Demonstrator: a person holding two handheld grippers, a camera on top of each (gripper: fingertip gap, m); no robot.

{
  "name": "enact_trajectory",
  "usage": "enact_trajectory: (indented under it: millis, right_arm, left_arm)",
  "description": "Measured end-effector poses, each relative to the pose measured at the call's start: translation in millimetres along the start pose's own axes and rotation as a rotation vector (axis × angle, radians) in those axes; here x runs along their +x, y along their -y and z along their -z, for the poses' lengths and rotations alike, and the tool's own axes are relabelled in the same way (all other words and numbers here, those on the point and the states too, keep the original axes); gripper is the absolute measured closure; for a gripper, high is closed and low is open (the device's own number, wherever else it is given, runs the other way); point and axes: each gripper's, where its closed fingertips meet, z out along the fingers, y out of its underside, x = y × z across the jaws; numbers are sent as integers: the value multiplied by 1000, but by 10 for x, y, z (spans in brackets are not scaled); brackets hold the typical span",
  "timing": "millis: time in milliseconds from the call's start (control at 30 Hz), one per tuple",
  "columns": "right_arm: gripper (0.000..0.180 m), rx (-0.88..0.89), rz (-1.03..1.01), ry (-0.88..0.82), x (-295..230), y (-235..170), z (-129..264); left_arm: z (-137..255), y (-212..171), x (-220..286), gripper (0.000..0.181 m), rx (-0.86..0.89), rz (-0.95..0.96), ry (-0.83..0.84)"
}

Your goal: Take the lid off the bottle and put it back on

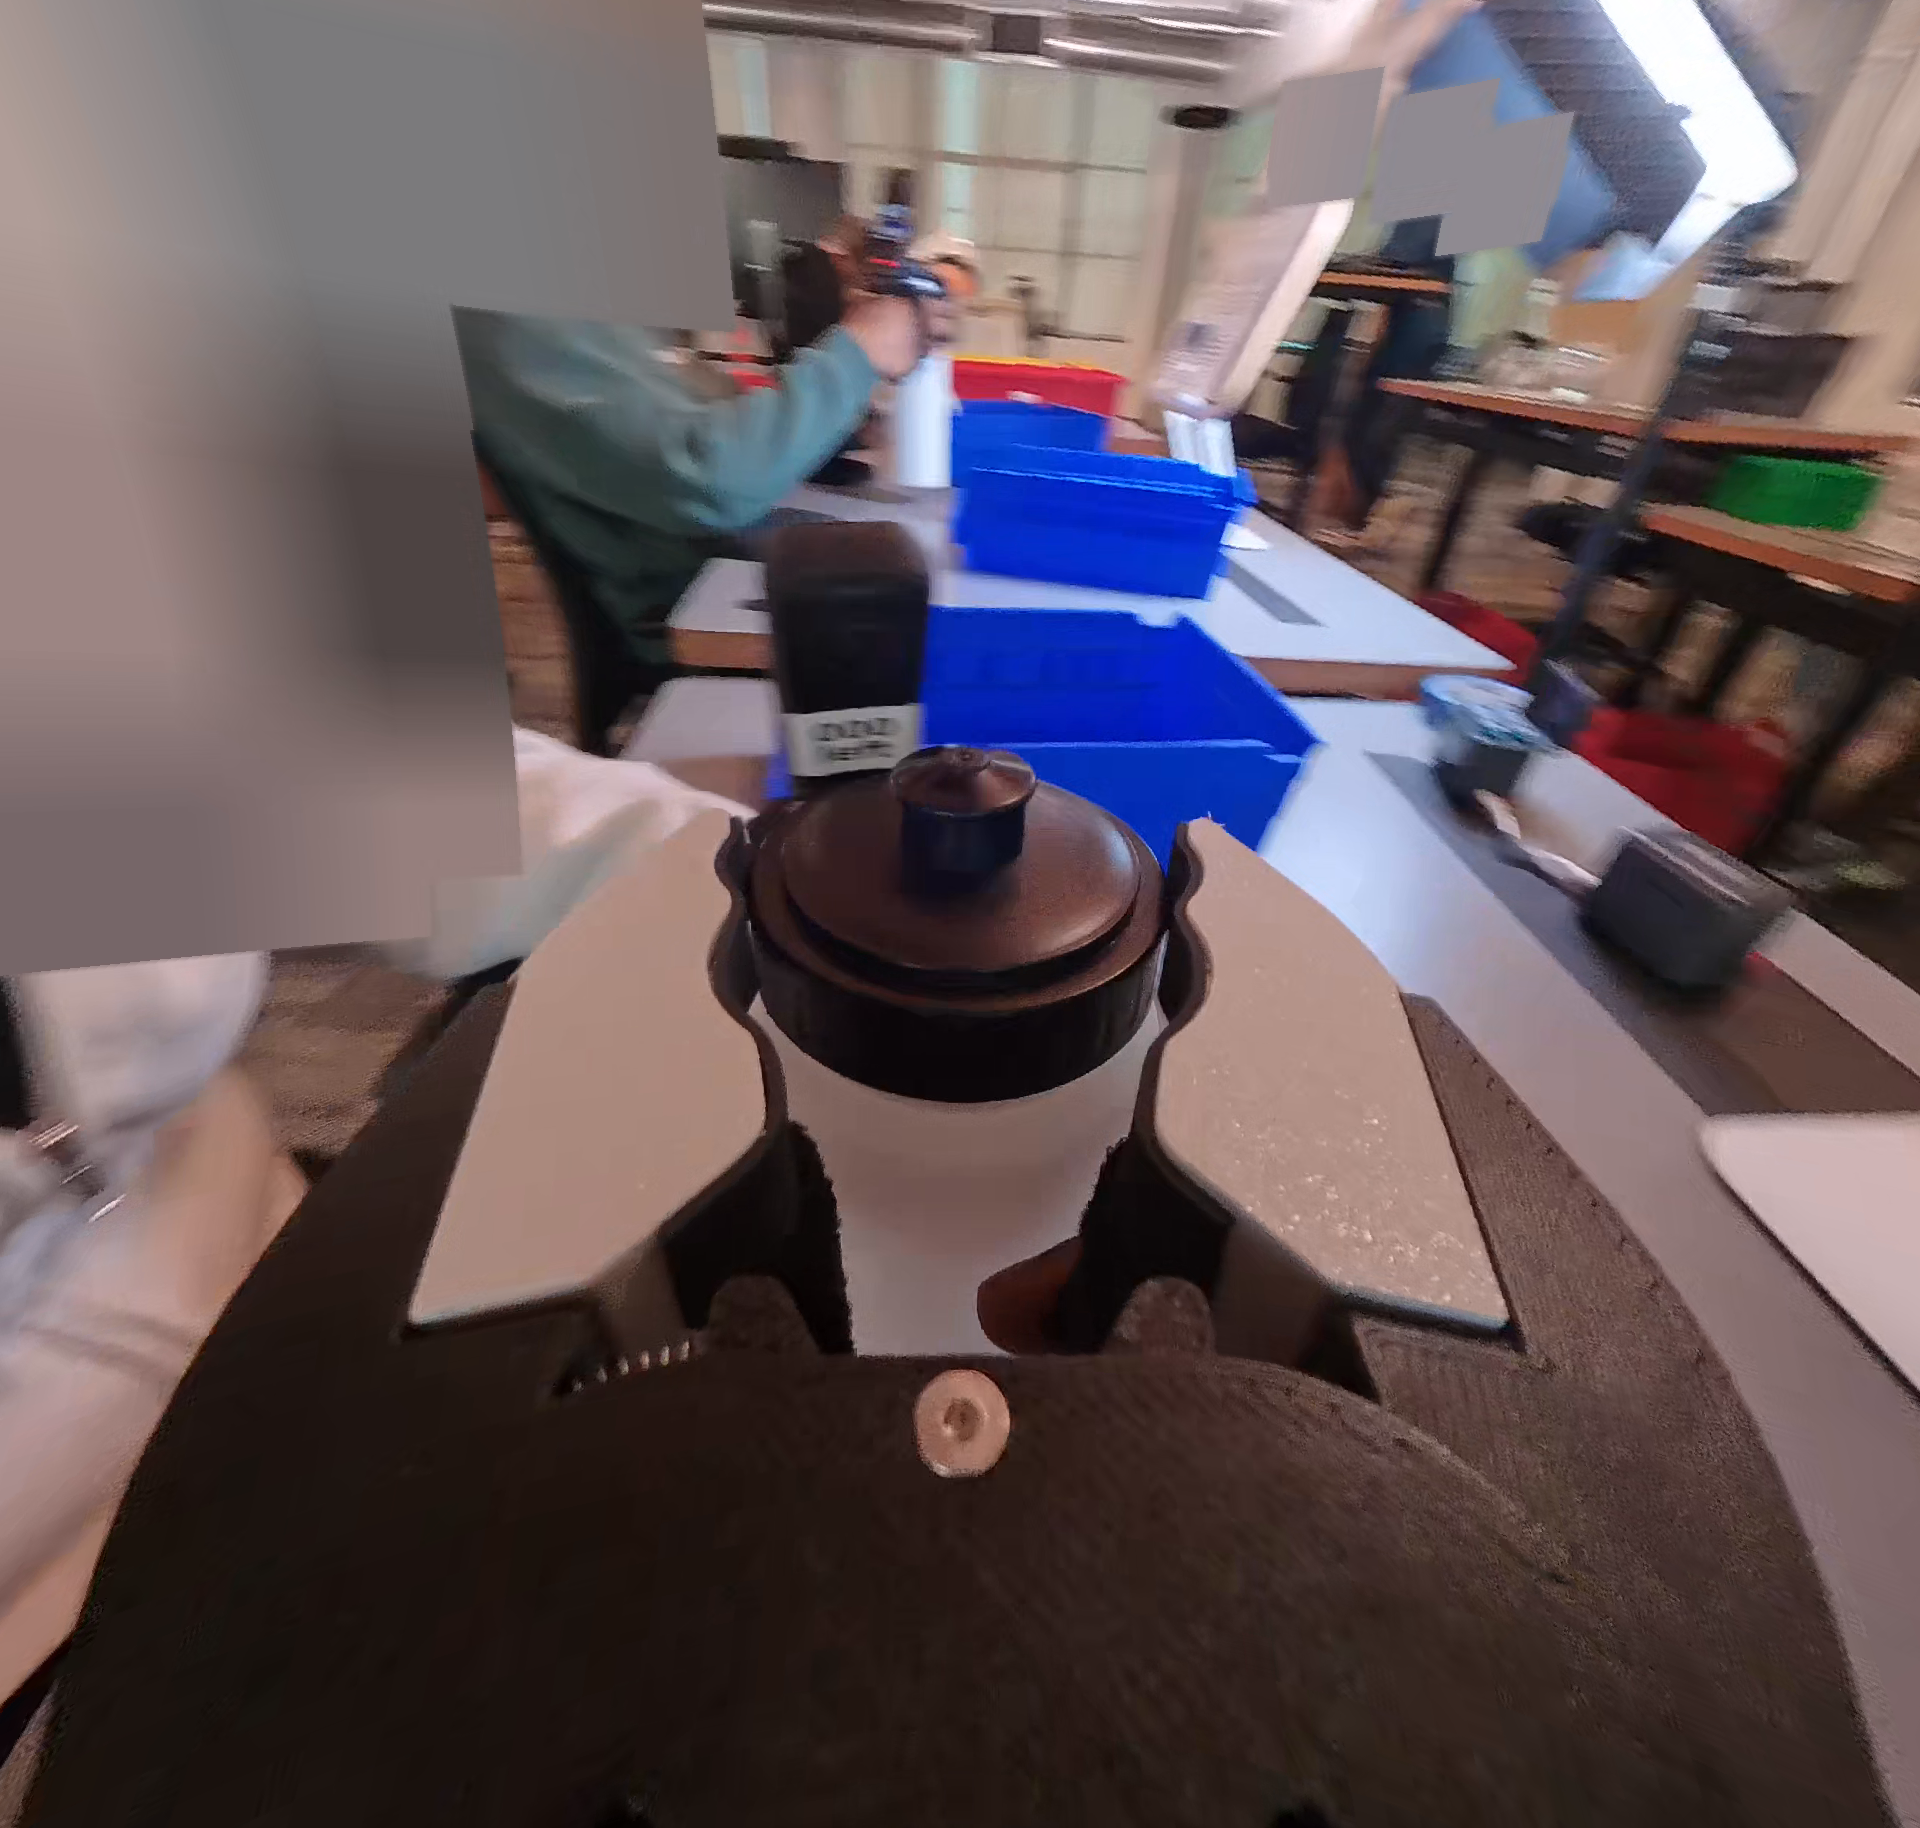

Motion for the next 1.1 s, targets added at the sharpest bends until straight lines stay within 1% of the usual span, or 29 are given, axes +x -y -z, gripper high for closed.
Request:
enact_trajectory:
  millis: [100,133,200,267,333,400,467,567,600,633,700,767,867,933,1000,1033,1100]
  right_arm:
    - [103,57,-6,179,-220,26,22]
    - [103,74,-15,204,-242,30,26]
    - [103,94,-30,198,-209,35,28]
    - [102,97,-27,141,-124,41,30]
    - [83,88,-20,61,-28,67,55]
    - [80,6,-4,-33,76,14,67]
    - [78,-46,30,-110,139,-15,61]
    - [91,-77,26,-202,240,-43,35]
    - [101,-69,26,-211,255,-40,37]
    - [105,-62,25,-210,262,-38,48]
    - [106,-59,9,-142,195,-36,63]
    - [106,-39,43,-55,76,-14,78]
    - [106,3,41,59,-67,20,97]
    - [106,79,52,148,-201,120,123]
    - [106,173,42,219,-312,293,213]
    - [106,195,44,205,-302,352,257]
    - [106,194,83,123,-234,427,337]
  left_arm:
    - [25,3,180,95,2,-13,-127]
    - [26,4,191,95,2,-12,-133]
    - [18,3,156,95,3,-1,-110]
    - [3,0,62,95,-1,-4,-39]
    - [-5,-9,-114,95,-17,-16,103]
    - [12,-18,-286,94,-30,-5,238]
    - [23,-18,-363,94,-18,2,305]
    - [11,-15,-356,94,-19,-10,312]
    - [9,-15,-344,94,-21,-13,304]
    - [6,-15,-324,94,-22,-12,284]
    - [-5,-13,-226,95,-16,-8,189]
    - [-9,-7,-101,95,-6,-7,79]
    - [-5,-3,54,95,-9,-13,-34]
    - [7,-2,163,95,-12,-7,-113]
    - [24,0,203,95,-9,3,-150]
    - [25,1,198,95,-8,6,-148]
    - [19,1,197,95,-8,3,-142]
